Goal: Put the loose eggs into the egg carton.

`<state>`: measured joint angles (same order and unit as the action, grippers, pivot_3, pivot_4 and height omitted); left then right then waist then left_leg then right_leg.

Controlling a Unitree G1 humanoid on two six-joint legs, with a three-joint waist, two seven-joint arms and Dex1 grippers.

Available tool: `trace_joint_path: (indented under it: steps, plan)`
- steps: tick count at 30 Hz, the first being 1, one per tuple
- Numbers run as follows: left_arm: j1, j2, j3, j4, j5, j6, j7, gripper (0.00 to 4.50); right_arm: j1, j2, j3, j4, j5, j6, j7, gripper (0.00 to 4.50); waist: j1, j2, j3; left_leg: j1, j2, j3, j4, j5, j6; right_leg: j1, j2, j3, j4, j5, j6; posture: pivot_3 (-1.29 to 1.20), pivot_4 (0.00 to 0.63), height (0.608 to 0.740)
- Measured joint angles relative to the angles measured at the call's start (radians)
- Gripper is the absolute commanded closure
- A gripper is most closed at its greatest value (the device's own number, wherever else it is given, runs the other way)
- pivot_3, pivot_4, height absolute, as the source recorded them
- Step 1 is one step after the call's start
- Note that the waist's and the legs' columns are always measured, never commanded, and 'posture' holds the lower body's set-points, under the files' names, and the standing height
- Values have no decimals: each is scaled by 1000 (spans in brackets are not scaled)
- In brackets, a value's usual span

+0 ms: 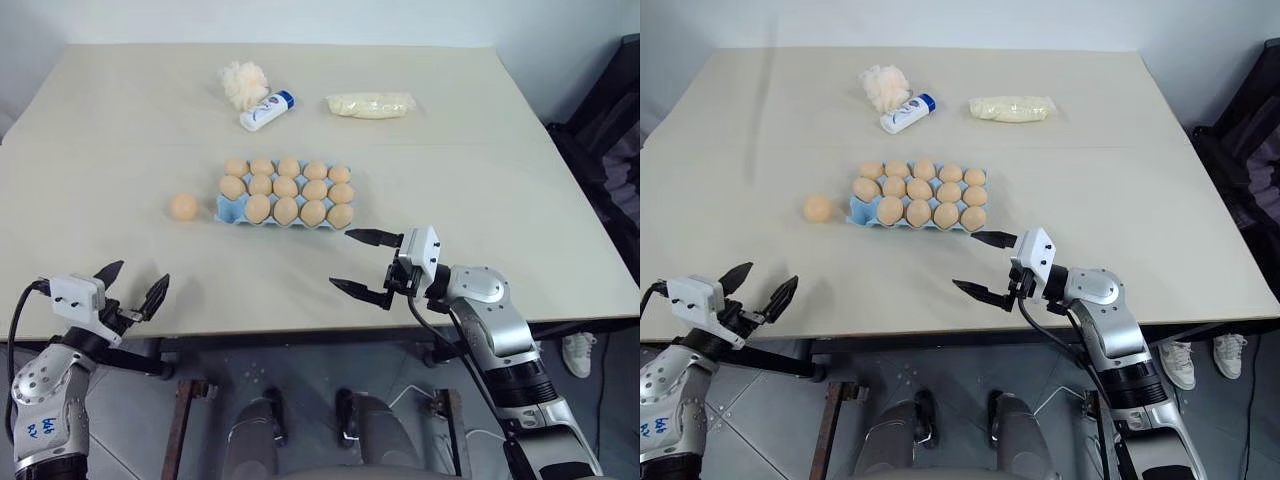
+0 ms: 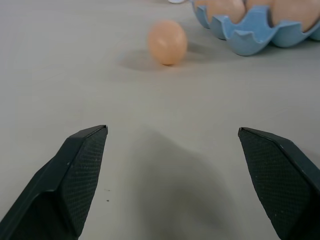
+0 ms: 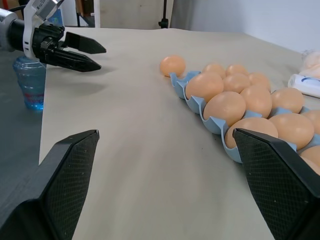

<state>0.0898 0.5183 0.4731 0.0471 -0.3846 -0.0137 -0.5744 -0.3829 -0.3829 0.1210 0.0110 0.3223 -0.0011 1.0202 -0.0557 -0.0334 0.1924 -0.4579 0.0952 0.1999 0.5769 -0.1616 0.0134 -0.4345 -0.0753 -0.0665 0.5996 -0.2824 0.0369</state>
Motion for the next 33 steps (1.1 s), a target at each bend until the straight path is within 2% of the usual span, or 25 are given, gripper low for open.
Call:
trace_joint_path:
  steps: [4, 11, 13, 17, 20, 22, 26, 33]
  plan:
    - [-45, -2, -3, 0, -4, 16, 19, 64, -1, -2, -2, 1, 0, 0, 2, 0, -1, 0, 0, -1, 0, 2, 1, 0, 0, -3, -2, 2, 2, 3, 6, 0, 150, 740]
    - [-269, -47, -56, 35, 0, 89, 135, 64, -2, -2, -5, 1, 0, 1, 1, 0, -1, -1, -1, 1, -1, 3, 7, 0, 0, -4, -2, 1, 11, 5, 9, 0, 150, 740]
    - [-344, -54, -87, 101, 29, 102, 162, 64, 2, -6, -10, 2, 0, 1, 0, 0, -2, -1, -1, 2, -1, 2, 10, 0, 0, -5, 0, -1, 14, 6, 11, 0, 150, 740]
    - [-593, -53, -169, 349, 107, 94, 183, 64, -11, -3, -7, 6, -1, 1, -1, 0, 3, -1, -1, -1, 0, 1, 18, 0, 0, -7, 0, -4, 22, 6, 11, 0, 150, 740]
    - [-694, -39, -180, 472, 132, 47, 181, 64, -15, -9, -11, 7, -1, 1, -2, 0, -5, -1, -1, 0, -1, 2, 19, 0, 0, -7, 0, -1, 22, 7, 11, 0, 150, 740]
    - [-725, -35, -185, 531, 146, 25, 178, 64, -14, -9, -11, 8, -1, 2, -4, 0, -5, -1, -1, 0, -1, 2, 18, 0, 1, -7, 0, -1, 23, 9, 15, 0, 150, 740]
    - [-764, -37, -208, 660, 173, -9, 181, 64, -12, -10, -11, 7, -1, 2, -10, 0, 2, -1, -1, -1, 1, 2, 18, 1, 1, -10, 2, -3, 26, 7, 12, 0, 150, 740]
    - [-836, -44, -215, 779, 192, -31, 231, 64, -4, -10, -12, 7, -1, 2, -20, 0, 0, -1, -1, 0, 2, 2, 22, 1, 1, -9, 2, -3, 28, 7, 13, 0, 150, 740]
